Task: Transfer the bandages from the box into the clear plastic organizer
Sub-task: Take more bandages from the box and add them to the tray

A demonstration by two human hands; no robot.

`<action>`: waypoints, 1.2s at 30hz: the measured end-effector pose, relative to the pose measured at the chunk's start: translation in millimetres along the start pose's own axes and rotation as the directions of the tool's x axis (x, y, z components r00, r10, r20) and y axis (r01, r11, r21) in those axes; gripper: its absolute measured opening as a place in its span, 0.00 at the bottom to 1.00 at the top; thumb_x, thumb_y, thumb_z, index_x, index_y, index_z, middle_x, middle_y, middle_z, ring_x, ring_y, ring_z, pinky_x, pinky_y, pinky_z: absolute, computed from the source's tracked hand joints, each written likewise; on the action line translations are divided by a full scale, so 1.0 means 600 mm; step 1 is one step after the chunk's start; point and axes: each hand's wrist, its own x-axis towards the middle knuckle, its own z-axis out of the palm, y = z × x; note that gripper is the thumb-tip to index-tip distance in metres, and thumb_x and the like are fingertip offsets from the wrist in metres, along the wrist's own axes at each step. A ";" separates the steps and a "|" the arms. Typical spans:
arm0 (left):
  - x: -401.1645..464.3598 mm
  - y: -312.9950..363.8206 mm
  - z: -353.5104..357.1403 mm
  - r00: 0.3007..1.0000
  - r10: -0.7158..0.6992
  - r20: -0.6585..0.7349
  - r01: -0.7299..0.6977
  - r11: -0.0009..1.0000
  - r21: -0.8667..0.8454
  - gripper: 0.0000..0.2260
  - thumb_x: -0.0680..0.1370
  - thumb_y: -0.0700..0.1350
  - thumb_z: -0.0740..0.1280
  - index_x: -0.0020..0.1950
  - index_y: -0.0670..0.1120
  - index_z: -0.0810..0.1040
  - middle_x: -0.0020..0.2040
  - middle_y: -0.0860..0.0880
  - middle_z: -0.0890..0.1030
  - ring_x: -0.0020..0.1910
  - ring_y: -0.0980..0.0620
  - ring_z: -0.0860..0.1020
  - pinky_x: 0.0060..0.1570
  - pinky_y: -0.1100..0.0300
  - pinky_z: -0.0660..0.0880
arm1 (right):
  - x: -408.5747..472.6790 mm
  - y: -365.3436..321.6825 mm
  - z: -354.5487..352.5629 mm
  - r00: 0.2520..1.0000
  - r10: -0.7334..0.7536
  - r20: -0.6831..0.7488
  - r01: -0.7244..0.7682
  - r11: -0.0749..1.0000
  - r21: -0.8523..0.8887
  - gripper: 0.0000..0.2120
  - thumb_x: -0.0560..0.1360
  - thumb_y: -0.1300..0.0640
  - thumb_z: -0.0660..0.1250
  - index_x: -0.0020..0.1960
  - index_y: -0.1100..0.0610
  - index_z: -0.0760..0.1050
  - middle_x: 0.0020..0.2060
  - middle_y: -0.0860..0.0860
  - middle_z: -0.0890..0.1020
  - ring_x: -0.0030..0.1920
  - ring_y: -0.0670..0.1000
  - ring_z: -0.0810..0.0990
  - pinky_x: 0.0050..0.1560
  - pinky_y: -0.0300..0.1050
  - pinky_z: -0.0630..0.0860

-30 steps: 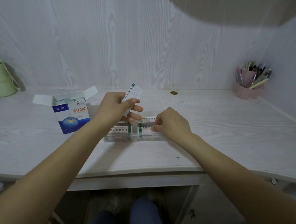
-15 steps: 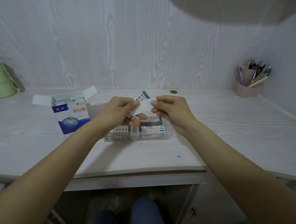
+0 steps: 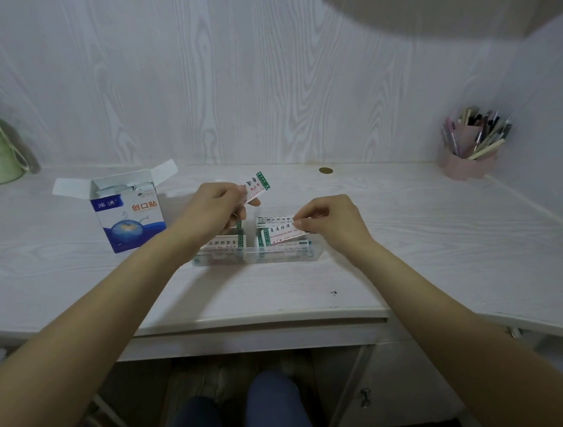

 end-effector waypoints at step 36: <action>0.037 -0.031 0.050 0.990 0.068 0.122 -0.134 0.704 0.697 0.07 0.73 0.48 0.72 0.51 0.50 0.82 0.46 0.51 0.81 0.42 0.52 0.76 0.46 0.57 0.75 | 0.000 0.000 0.006 0.997 -0.051 0.063 0.064 0.970 -0.233 0.02 0.69 0.63 0.73 0.40 0.58 0.82 0.32 0.47 0.80 0.33 0.40 0.76 0.33 0.25 0.69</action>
